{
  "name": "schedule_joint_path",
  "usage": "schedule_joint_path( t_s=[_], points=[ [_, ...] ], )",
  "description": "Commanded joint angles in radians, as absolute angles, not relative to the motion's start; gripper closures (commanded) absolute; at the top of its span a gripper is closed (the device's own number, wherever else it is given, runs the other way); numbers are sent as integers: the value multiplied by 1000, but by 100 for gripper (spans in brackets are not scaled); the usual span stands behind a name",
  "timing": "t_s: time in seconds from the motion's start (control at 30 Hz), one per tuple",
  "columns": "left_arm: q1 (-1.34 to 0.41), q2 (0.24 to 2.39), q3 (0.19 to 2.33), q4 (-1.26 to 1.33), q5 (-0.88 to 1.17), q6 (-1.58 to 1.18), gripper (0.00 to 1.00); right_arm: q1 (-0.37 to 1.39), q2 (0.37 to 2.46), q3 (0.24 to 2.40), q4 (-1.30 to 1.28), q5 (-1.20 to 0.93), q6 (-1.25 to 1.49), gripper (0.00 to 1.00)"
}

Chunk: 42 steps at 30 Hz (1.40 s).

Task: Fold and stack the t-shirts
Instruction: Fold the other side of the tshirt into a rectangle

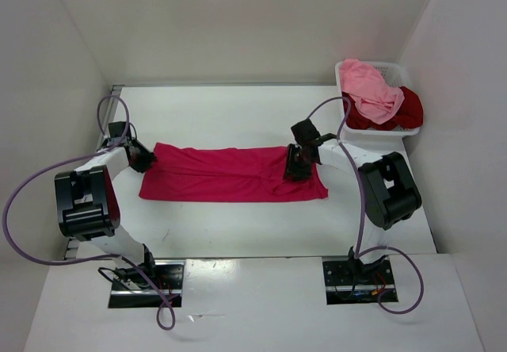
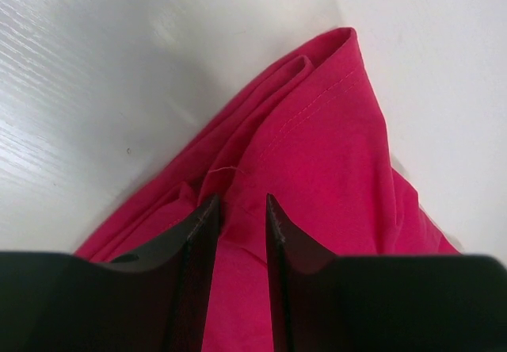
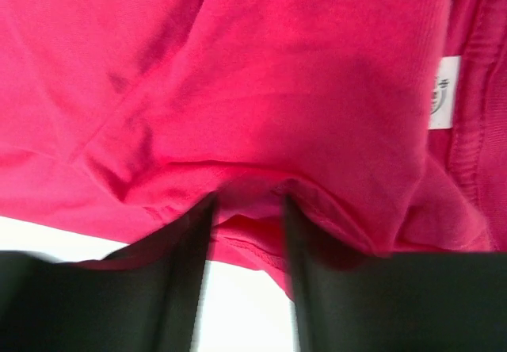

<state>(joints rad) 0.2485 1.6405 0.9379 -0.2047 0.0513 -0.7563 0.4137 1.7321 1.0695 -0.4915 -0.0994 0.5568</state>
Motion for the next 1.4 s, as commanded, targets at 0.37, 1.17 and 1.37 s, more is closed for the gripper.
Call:
schedule_joint_path(
  t_s=[0.37,1.17,1.37],
  points=[
    [255,1592,908,-175,91,-744,64,508,1651,1062,-472,-126,612,100],
    [213,1562,979,-187,101,-744,64,459,1509,1028,-528,-259,670,75],
    [55,1615,1041,-187,83,-744,64,371,1646,956,-378,-167,684,100]
  ],
)
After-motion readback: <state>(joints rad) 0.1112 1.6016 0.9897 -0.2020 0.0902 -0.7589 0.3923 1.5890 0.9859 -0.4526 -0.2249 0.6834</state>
